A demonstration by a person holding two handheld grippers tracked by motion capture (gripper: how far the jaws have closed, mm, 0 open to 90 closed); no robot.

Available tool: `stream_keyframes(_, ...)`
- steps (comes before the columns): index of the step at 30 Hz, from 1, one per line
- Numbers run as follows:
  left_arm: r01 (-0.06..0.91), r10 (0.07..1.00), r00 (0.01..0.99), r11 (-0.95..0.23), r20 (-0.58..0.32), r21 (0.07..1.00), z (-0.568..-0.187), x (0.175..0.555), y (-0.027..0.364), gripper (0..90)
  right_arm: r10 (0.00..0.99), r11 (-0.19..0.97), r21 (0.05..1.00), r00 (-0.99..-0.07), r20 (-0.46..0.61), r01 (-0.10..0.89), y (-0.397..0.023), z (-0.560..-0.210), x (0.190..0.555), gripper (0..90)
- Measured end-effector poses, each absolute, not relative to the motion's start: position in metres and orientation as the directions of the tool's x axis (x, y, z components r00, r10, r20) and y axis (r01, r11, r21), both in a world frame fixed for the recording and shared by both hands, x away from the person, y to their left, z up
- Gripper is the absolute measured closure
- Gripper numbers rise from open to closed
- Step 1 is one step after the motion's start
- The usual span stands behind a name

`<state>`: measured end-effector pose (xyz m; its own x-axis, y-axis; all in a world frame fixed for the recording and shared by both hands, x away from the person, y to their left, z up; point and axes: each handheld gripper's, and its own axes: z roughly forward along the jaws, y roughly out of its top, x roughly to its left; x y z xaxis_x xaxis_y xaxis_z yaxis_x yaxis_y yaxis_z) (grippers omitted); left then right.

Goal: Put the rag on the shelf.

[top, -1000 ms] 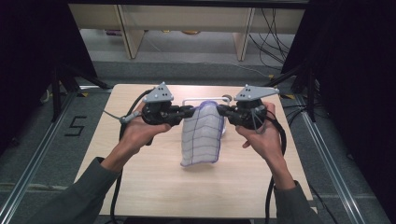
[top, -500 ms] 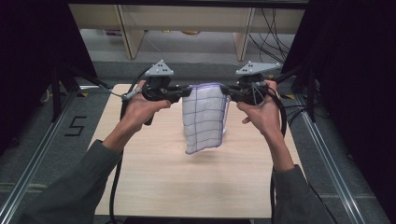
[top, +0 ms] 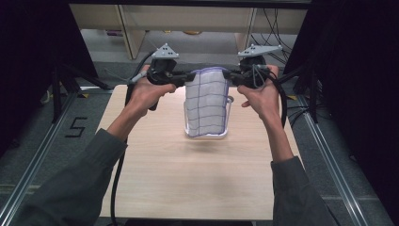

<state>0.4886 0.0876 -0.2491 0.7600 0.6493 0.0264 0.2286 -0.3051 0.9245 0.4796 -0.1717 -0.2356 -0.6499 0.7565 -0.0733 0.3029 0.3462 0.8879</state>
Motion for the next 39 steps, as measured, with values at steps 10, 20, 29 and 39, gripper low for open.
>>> stream_keyframes(10, 0.233, 0.685, 0.729, -0.269, 0.016, 0.935, -0.238, 0.523, 0.084, 81.6, 0.785, 0.313, 0.899, -0.616, -0.065, 0.305, -0.176, -0.222, 0.505, 86.8)
stream_keyframes(20, 0.288, 0.727, 0.687, -0.243, -0.024, 0.926, -0.271, 0.57, 0.077, 81.2, 0.832, 0.315, 0.876, -0.55, -0.07, 0.365, -0.165, -0.244, 0.544, 86.6)
stream_keyframes(29, 0.358, 0.743, 0.665, -0.23, -0.074, 0.905, -0.315, 0.598, 0.075, 80.7, 0.851, 0.333, 0.838, -0.521, -0.069, 0.433, -0.154, -0.278, 0.577, 86.1)
stream_keyframes(39, 0.448, 0.748, 0.653, -0.259, -0.115, 0.856, -0.352, 0.604, 0.078, 80.7, 0.853, 0.384, 0.763, -0.517, -0.077, 0.52, -0.145, -0.313, 0.596, 85.7)
